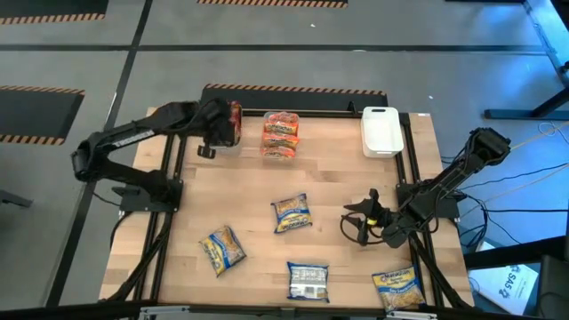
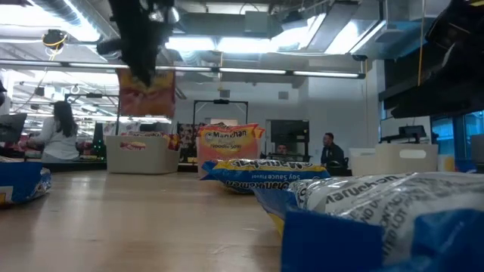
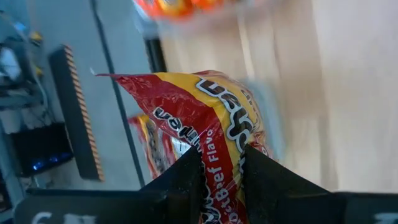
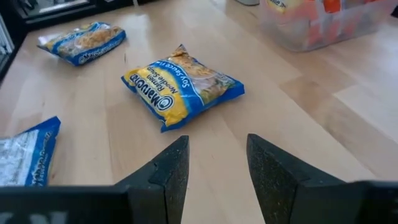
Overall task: Sort Maruchan noodles
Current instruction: Put the red noodle into the gray bin
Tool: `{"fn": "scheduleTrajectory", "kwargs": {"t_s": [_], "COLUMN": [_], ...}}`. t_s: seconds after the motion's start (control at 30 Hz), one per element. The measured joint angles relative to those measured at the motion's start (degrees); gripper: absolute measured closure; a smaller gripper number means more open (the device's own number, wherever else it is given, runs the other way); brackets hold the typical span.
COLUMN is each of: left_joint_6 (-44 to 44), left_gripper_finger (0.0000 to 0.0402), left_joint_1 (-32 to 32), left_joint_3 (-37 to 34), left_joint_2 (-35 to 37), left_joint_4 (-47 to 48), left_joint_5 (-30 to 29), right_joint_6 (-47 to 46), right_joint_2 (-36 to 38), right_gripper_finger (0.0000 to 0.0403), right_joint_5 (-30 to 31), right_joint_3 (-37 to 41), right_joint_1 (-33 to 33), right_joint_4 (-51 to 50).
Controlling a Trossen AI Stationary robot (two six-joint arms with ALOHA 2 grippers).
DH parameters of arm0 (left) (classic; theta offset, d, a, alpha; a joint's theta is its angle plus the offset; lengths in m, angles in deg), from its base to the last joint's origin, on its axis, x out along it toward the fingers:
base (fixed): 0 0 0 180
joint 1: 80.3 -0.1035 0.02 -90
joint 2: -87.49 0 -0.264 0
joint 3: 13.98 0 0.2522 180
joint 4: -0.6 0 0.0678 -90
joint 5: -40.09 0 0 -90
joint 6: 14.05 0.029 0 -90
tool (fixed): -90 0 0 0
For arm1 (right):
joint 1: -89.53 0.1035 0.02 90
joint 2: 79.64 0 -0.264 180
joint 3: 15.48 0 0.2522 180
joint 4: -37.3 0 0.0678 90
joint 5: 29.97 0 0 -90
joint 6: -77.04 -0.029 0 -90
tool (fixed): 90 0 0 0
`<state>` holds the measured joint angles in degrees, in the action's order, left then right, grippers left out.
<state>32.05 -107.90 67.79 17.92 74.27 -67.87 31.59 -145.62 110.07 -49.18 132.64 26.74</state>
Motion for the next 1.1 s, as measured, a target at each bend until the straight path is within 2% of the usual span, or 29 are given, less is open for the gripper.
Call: {"fn": "scheduleTrajectory", "kwargs": {"t_s": [0.13,0.23,0.47,0.8,0.97,1.1], "left_joint_6": [6.1,9.6,9.8,8.7,6.2,4.6], "left_gripper_finger": [0.0318,0.0318,0.0321,0.0323,0.0304,0.0282], "left_joint_1": [-5.0,-6.4,-8.7,-8.8,-8.8,-8.6], "left_joint_3": [0.0,0.0,-1.5,-9.4,-13.3,-14.2], "left_joint_2": [-4.3,-7.4,-13.2,-13.7,-13.7,-13.7], "left_joint_4": [0.6,-0.5,-1.8,-8.5,-13.1,-13.9], "left_joint_5": [-0.3,2.0,6.3,8.9,4.3,3.1], "right_joint_6": [-2.1,-2.3,-2.3,-0.6,-0.7,-0.8], "right_joint_2": [0.0,0.0,0.0,0.0,0.0,0.0], "right_gripper_finger": [0.0252,0.0252,0.0252,0.0252,0.0252,0.0252], "right_joint_5": [0.0,0.1,0.0,0.6,0.8,0.8], "right_joint_3": [0.0,0.0,0.0,0.0,0.0,0.0], "right_joint_1": [0.0,0.0,0.0,0.0,0.0,0.0], "right_joint_4": [0.1,0.1,0.1,-0.3,-0.3,-0.1]}}
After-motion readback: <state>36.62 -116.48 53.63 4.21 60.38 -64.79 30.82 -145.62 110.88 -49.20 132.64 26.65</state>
